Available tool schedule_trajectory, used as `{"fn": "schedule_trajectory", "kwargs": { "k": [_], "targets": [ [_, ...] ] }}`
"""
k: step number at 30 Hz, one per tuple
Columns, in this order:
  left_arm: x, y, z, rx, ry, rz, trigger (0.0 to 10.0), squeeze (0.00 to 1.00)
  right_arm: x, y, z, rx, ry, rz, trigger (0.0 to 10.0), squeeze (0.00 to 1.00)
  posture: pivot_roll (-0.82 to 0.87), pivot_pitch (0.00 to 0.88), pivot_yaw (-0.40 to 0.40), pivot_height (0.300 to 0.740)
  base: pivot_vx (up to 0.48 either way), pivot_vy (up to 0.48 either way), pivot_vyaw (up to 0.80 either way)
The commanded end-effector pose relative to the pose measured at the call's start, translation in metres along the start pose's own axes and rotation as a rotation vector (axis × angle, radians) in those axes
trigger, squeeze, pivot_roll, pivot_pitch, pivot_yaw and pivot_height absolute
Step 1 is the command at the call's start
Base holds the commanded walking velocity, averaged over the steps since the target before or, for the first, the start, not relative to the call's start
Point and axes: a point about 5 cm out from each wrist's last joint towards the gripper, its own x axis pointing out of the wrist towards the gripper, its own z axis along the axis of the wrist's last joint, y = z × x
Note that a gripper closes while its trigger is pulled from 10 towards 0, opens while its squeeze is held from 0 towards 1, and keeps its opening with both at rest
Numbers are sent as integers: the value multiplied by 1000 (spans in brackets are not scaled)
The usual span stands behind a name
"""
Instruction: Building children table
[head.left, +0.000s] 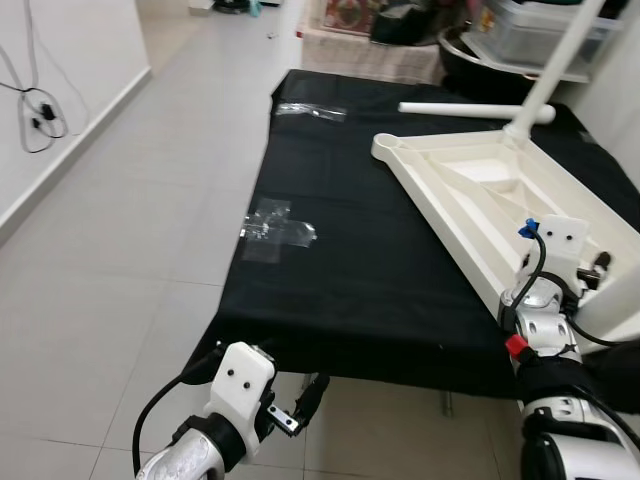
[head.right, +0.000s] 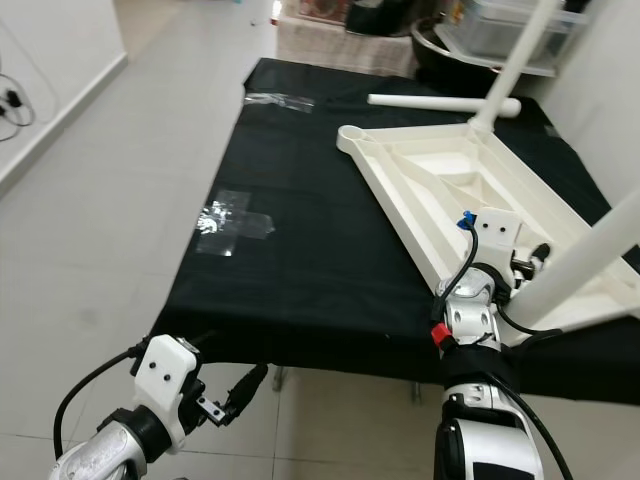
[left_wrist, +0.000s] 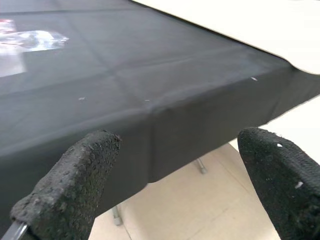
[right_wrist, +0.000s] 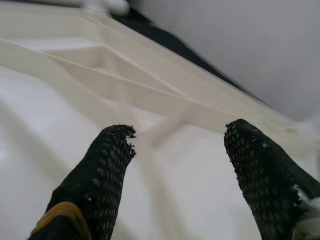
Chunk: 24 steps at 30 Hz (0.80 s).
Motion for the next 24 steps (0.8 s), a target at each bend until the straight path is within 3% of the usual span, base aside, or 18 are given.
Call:
{"fn": "schedule_trajectory", "kwargs": {
  "k": [1,3,4,6,7,9,10,11,18,21,24],
  "targets": [
    [-2,-3,-4,-17,24,-15,10000,0,-1,10,9,34,-35,65,10000,0,120,129,-113,740,0,0,0],
    [-3,-3,-4,-17,26,-15,10000,0,-11,49,34,113,-92,334,10000,0,121,131,-114,740,0,0,0],
    [-3,-3,-4,-17,26,-15,10000,0,-11,49,34,113,-92,334,10000,0,121,131,-114,740,0,0,0],
    [-4,-5,-3,-19,26,-16,10000,0,-18,86,58,48,-124,558,10000,0,123,146,-124,740,0,0,0],
    [-4,-5,-3,-19,26,-16,10000,0,-18,86,58,48,-124,558,10000,0,123,146,-124,740,0,0,0],
    [-6,-8,-1,-22,24,-17,10000,0,-17,99,67,-54,-106,638,10000,0,120,155,-132,740,0,0,0],
    [-6,-8,-1,-22,24,-17,10000,0,-17,99,67,-54,-106,638,10000,0,120,155,-132,740,0,0,0],
    [-7,-10,0,-25,23,-19,10000,0,-15,102,68,-128,-90,649,10000,0,120,167,-139,740,0,0,0],
    [-12,-16,6,-37,20,-46,10000,0,-8,99,70,-218,-49,634,10000,0,114,191,-148,740,0,0,0],
    [-19,-26,16,16,2,-85,10000,0,7,79,75,-266,-2,542,10000,0,118,234,-157,740,0,0,0],
    [-19,-27,19,18,-4,-76,10000,0,10,74,76,-276,-2,524,10000,0,119,239,-155,740,0,0,0]
  ]
}}
